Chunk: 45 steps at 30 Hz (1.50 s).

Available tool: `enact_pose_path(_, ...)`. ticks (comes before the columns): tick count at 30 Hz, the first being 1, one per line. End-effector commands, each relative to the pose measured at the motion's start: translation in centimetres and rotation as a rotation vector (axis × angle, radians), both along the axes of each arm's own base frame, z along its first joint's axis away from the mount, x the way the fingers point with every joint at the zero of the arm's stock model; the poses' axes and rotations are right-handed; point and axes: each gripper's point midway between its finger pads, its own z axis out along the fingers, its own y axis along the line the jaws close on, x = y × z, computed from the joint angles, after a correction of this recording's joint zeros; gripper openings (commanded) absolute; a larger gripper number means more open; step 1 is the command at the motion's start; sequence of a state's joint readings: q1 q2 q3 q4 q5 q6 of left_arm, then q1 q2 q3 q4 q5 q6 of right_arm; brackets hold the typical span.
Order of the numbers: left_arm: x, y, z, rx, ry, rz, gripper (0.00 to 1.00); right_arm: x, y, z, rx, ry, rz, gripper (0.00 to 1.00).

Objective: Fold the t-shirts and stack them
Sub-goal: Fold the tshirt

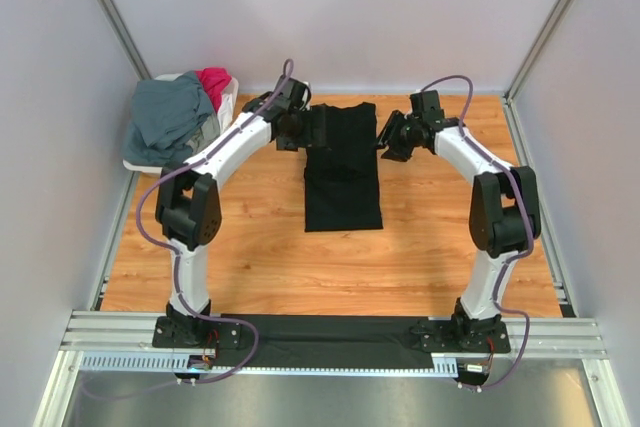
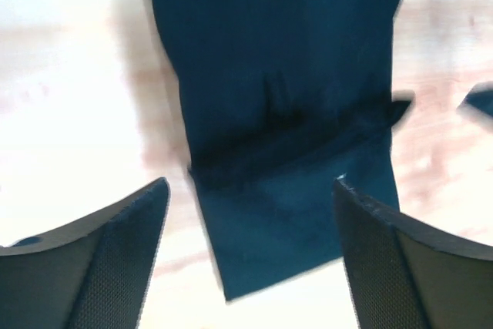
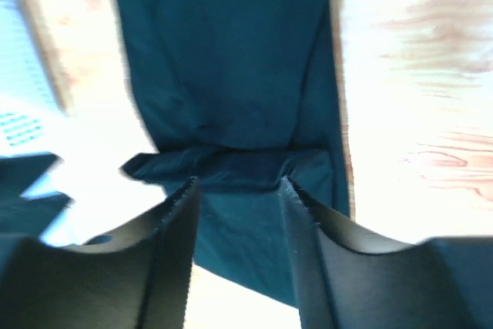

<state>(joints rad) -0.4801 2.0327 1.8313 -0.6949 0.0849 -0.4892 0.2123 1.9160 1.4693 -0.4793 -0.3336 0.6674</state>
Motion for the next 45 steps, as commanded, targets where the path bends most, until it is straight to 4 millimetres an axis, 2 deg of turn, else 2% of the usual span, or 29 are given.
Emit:
enact_pose_path(1,-2.8,-0.3,6.1,-0.163,-0.067,0.001,0.96,0.3,0.5,6.0,0.076,-0.181,0.011,0.56)
enact_pose_path(2,-4.5,-0.1,4.2,-0.164,-0.021,0.011,1.00,-0.3,0.8,6.3,0.095,-0.183,0.023,0.58)
enact_pose_path(3,-5.5,0.0,5.8,-0.205,-0.047,0.028,1.00,-0.8,0.9,7.0,0.109,-0.204,0.026,0.62)
enact_pose_path(4,-5.7,-0.4,6.3,-0.256,-0.060,0.057,0.99,-1.9,1.1,5.7,0.118,-0.167,0.020,0.74)
enact_pose_path(5,-7.4,-0.6,4.5,-0.255,-0.019,0.069,0.99,-2.8,1.3,5.9,0.130,-0.169,0.018,0.79)
enact_pose_path(6,-8.2,-0.7,5.5,-0.285,-0.040,0.084,0.99,-3.0,1.5,6.0,0.142,-0.182,0.017,0.83)
enact_pose_path(7,-8.1,-1.1,5.8,-0.322,-0.064,0.113,0.99,-3.7,1.9,5.7,0.150,-0.173,0.019,0.94)
enact_pose_path(8,-9.3,-1.4,4.4,-0.315,-0.040,0.116,1.00,-4.7,2.0,4.3,0.160,-0.134,0.004,0.97)
enact_pose_path(10,-9.4,-2.5,4.8,-0.374,-0.062,0.101,0.99,-5.3,2.2,4.2,0.179,-0.135,0.003,1.00)
enact_pose_path(12,-9.6,-3.3,3.3,-0.404,-0.024,0.102,0.97,-6.0,2.3,3.4,0.196,-0.124,-0.005,1.00)
enact_pose_path(14,-9.1,-4.1,3.2,-0.431,-0.023,0.091,0.93,-6.0,2.3,3.0,0.198,-0.128,-0.008,1.00)
enact_pose_path(16,-8.5,-4.5,1.8,-0.421,0.000,0.098,0.92,-5.5,2.4,2.5,0.199,-0.121,-0.022,1.00)
enact_pose_path(17,-8.0,-4.7,1.8,-0.422,-0.004,0.106,0.92,-5.2,2.4,2.5,0.201,-0.122,-0.032,1.00)
enact_pose_path(18,-7.7,-4.8,0.8,-0.409,0.010,0.112,0.92,-4.6,2.6,2.3,0.217,-0.122,-0.047,1.00)
enact_pose_path(21,-7.1,-5.1,-0.6,-0.402,0.022,0.132,0.93,-3.4,3.0,2.1,0.252,-0.130,-0.073,1.00)
enact_pose_path(23,-6.4,-5.4,-0.8,-0.415,0.014,0.143,0.92,-2.6,3.4,2.0,0.286,-0.126,-0.092,1.00)
enact_pose_path(24,-6.1,-5.6,-1.6,-0.404,0.023,0.142,0.92,-2.0,3.7,1.5,0.302,-0.124,-0.094,1.00)
enact_pose_path(25,-5.7,-5.6,-1.8,-0.396,0.018,0.145,0.93,-1.7,4.0,1.4,0.327,-0.114,-0.104,1.00)
enact_pose_path(26,-5.0,-5.7,-1.6,-0.396,0.009,0.146,0.93,-1.4,4.3,0.5,0.343,-0.089,-0.107,1.00)
enact_pose_path(27,-4.6,-5.7,-2.4,-0.386,0.020,0.150,0.92,-0.9,4.5,0.5,0.360,-0.100,-0.109,0.99)
enact_pose_path(34,-0.4,-5.0,-2.6,-0.409,-0.019,0.185,0.92,2.3,5.0,-0.4,0.369,-0.114,-0.132,0.98)
enact_pose_path(35,-0.1,-4.9,-3.4,-0.401,-0.011,0.191,0.93,3.1,5.1,-0.4,0.367,-0.119,-0.133,0.98)
enact_pose_path(37,1.2,-5.0,-3.3,-0.421,-0.031,0.202,0.92,3.8,4.9,-0.7,0.370,-0.117,-0.146,0.98)
enact_pose_path(39,2.0,-5.0,-4.0,-0.434,-0.023,0.234,0.93,4.7,4.6,-0.7,0.384,-0.129,-0.169,0.98)
enact_pose_path(40,2.8,-5.3,-3.4,-0.463,-0.054,0.239,0.93,5.2,4.1,-0.7,0.389,-0.138,-0.196,0.97)
enact_pose_path(42,3.7,-5.4,-4.1,-0.461,-0.063,0.257,0.93,6.2,3.5,-0.6,0.408,-0.166,-0.223,0.96)
enact_pose_path(43,4.5,-5.4,-3.5,-0.476,-0.082,0.263,0.93,6.9,3.0,-0.2,0.416,-0.180,-0.235,0.96)
enact_pose_path(45,5.1,-5.5,-3.7,-0.479,-0.083,0.257,0.92,7.6,2.6,-0.6,0.426,-0.180,-0.241,0.95)
